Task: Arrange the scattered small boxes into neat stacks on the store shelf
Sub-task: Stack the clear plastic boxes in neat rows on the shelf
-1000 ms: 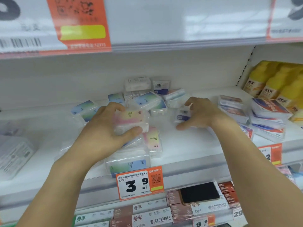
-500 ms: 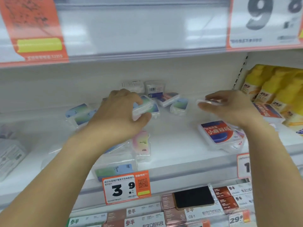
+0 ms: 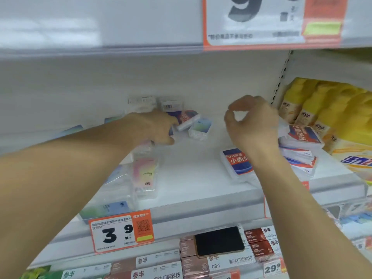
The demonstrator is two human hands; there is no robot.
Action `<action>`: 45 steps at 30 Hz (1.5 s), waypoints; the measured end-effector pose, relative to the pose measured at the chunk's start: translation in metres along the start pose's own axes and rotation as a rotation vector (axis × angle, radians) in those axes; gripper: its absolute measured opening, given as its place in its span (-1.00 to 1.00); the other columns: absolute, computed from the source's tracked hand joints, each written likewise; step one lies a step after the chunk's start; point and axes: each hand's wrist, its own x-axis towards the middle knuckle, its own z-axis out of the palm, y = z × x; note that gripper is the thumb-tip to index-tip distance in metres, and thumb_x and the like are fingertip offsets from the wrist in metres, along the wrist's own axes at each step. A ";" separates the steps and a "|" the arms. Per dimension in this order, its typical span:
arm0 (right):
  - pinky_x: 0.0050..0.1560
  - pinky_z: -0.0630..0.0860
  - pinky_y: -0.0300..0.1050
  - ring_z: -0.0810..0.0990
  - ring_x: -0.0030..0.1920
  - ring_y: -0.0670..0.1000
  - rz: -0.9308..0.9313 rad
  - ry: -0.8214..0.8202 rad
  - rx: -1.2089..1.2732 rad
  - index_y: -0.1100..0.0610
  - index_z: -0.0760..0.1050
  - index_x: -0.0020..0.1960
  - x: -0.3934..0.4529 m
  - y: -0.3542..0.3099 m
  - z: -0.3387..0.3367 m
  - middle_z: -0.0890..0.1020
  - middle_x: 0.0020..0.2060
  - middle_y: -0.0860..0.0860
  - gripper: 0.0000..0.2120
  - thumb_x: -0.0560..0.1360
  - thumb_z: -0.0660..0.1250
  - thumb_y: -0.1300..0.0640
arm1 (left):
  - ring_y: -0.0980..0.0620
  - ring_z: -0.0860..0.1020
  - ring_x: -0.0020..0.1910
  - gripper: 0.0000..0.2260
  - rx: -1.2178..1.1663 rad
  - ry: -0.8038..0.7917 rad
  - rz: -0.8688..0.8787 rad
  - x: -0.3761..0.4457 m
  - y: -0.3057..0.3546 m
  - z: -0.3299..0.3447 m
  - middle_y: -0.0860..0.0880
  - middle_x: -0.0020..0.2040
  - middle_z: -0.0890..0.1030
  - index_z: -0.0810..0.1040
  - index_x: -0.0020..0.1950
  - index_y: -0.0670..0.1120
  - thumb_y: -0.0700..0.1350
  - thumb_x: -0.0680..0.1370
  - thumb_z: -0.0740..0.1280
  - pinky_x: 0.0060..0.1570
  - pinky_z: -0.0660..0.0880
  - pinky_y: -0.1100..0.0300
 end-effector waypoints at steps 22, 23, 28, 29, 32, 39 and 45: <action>0.16 0.54 -0.02 0.74 -0.25 0.03 0.171 -1.050 -0.194 -0.03 0.07 0.52 0.043 -0.035 0.088 0.62 0.16 0.01 -0.17 0.42 0.35 -0.29 | -0.05 0.51 0.11 -0.57 -0.060 0.078 -0.008 -0.060 -0.028 0.008 0.01 0.23 0.48 0.42 0.30 0.03 0.22 0.52 0.23 0.02 0.45 0.11; 0.12 0.59 -0.01 0.74 -0.21 0.06 0.225 -0.991 -0.152 0.03 0.12 0.53 0.043 -0.033 0.095 0.60 0.19 0.03 -0.20 0.45 0.35 -0.27 | -0.06 0.50 0.13 -0.55 -0.018 0.079 -0.006 -0.061 -0.028 0.013 -0.01 0.25 0.45 0.40 0.31 0.02 0.23 0.52 0.23 0.02 0.45 0.11; -0.08 0.68 0.08 0.61 0.03 0.13 0.444 -0.685 0.229 0.08 0.41 0.21 0.039 -0.030 0.118 0.56 0.13 0.13 -0.58 0.42 0.48 0.09 | -0.04 0.47 0.19 -0.55 -0.107 0.037 -0.037 -0.063 -0.025 0.010 -0.01 0.28 0.43 0.45 0.31 0.01 0.22 0.52 0.25 0.20 0.44 0.03; -0.12 0.69 0.08 0.62 0.05 0.14 0.469 -0.632 0.303 0.06 0.42 0.17 0.041 -0.030 0.118 0.55 0.13 0.14 -0.63 0.43 0.47 0.16 | -0.02 0.46 0.19 -0.57 -0.139 0.063 -0.045 -0.062 -0.026 0.006 0.00 0.28 0.44 0.46 0.31 0.02 0.20 0.52 0.26 0.20 0.43 0.08; -0.12 0.68 0.11 0.63 -0.04 0.12 0.423 -0.443 0.380 -0.04 0.42 0.20 0.048 -0.028 0.104 0.52 0.18 0.18 -0.66 0.48 0.34 0.22 | -0.02 0.49 0.08 -0.69 -0.253 0.163 -0.076 -0.058 -0.028 -0.003 -0.02 0.21 0.53 0.56 0.22 -0.06 0.07 0.57 0.26 0.09 0.45 0.17; 0.00 0.66 0.10 0.66 -0.02 0.06 0.491 -0.236 0.574 0.13 0.47 0.33 0.031 -0.015 0.050 0.64 0.10 0.10 -0.51 0.42 0.45 0.25 | -0.15 0.56 0.05 -0.76 -0.410 0.352 -0.135 -0.015 -0.010 -0.010 -0.16 0.04 0.62 0.57 0.08 -0.25 -0.11 0.51 0.34 0.05 0.51 0.04; 0.02 0.66 0.03 0.67 -0.07 0.04 0.506 -0.355 0.579 0.16 0.48 0.32 0.025 -0.002 0.026 0.62 -0.07 0.00 -0.51 0.42 0.49 0.28 | -0.10 0.51 0.04 -0.68 -0.308 0.113 -0.216 0.036 0.011 0.010 -0.10 0.13 0.53 0.37 0.23 -0.12 0.02 0.57 0.25 -0.08 0.41 0.13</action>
